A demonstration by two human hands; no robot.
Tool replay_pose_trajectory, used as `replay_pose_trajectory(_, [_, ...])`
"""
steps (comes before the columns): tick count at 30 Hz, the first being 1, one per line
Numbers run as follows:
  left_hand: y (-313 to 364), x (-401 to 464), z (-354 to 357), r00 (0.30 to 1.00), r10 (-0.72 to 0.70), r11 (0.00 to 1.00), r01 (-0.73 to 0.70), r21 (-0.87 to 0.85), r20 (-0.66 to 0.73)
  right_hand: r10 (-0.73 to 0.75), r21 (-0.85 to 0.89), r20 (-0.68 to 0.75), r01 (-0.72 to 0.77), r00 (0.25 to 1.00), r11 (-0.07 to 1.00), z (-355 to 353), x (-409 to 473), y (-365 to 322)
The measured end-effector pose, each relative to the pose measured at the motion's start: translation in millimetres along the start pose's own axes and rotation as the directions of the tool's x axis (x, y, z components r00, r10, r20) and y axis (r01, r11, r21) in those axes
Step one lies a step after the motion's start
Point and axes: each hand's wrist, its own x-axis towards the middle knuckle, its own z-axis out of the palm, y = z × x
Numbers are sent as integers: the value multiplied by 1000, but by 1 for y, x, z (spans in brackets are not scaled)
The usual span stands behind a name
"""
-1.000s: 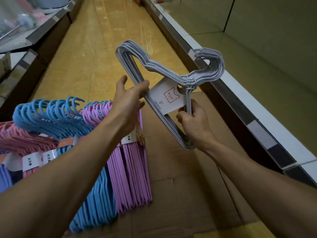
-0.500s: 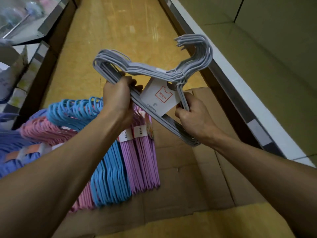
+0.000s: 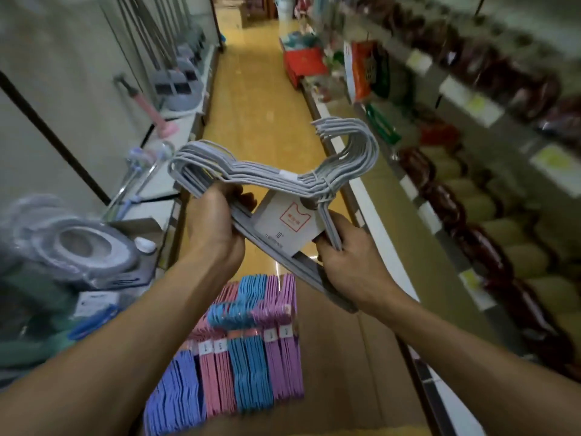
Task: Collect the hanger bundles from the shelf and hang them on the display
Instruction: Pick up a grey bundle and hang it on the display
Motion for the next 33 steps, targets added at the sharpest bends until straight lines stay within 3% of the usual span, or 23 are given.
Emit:
replay_pose_trajectory(9, [232, -78, 91, 999, 0, 994, -4, -107, -36, -60, -121, 90, 70, 994, 990, -120, 19, -251])
replay_pose_trajectory(16, [357, -129, 111, 999, 40, 981, -45, -190, -29, -126, -232, 107, 148, 986, 962, -166, 1, -397])
replay_pose_trajectory(25, [428, -171, 100, 989, 140, 962, -124, -241, 50, -171, -386, -5, 156, 985, 909, -172, -36, -488])
replay_pose_trajectory(33, [462, -223, 78, 979, 198, 943, -202, -263, -41, -281, -277, 16, 275, 959, 921, -158, -55, -512])
